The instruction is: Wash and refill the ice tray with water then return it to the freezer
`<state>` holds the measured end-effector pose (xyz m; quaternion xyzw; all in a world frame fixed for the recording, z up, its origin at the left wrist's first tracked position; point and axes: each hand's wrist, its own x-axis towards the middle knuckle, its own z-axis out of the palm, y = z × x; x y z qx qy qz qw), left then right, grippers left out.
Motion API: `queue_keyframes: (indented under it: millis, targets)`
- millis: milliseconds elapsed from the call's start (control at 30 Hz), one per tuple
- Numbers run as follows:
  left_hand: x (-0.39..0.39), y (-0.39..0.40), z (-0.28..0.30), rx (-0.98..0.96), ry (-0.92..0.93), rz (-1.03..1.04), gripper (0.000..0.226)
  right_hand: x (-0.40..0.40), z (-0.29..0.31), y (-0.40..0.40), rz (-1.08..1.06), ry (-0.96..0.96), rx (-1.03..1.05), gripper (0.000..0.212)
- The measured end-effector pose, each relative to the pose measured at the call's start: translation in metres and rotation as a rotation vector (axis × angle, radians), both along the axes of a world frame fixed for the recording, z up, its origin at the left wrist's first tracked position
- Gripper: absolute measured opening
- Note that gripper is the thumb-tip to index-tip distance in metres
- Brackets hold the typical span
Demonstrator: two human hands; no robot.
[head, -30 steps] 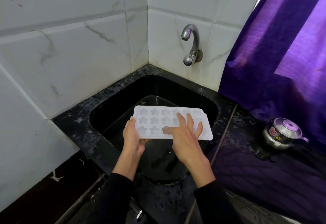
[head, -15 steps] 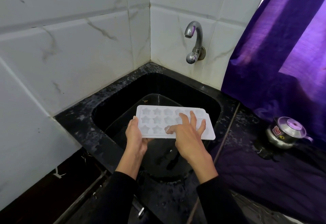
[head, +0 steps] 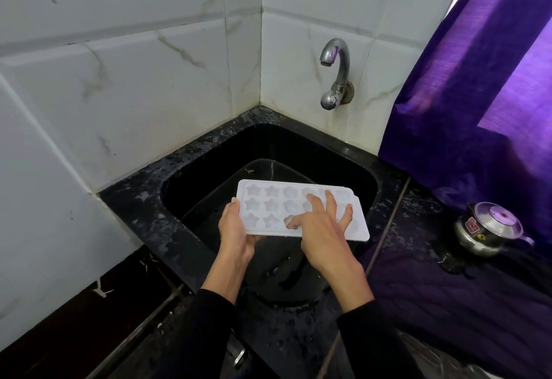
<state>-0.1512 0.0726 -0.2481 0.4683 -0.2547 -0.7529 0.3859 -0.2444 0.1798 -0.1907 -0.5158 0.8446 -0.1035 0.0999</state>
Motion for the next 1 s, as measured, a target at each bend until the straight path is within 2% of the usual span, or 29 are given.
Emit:
queue_keyframes:
  millis: [200, 533, 1000]
  targets:
    - [0.000, 0.001, 0.001, -0.001, -0.003, 0.001, 0.041, 0.007, 0.005, -0.005, 0.027, 0.006, -0.078, 0.065]
    - [0.002, 0.004, 0.005, 0.000, 0.022, 0.014, 0.040, 0.023, 0.001, -0.012, 0.104, 0.017, 0.030, 0.062]
    - [-0.001, 0.004, 0.001, -0.015, 0.002, 0.002, 0.040, 0.021, 0.002, -0.014, 0.100, 0.039, 0.029, 0.057]
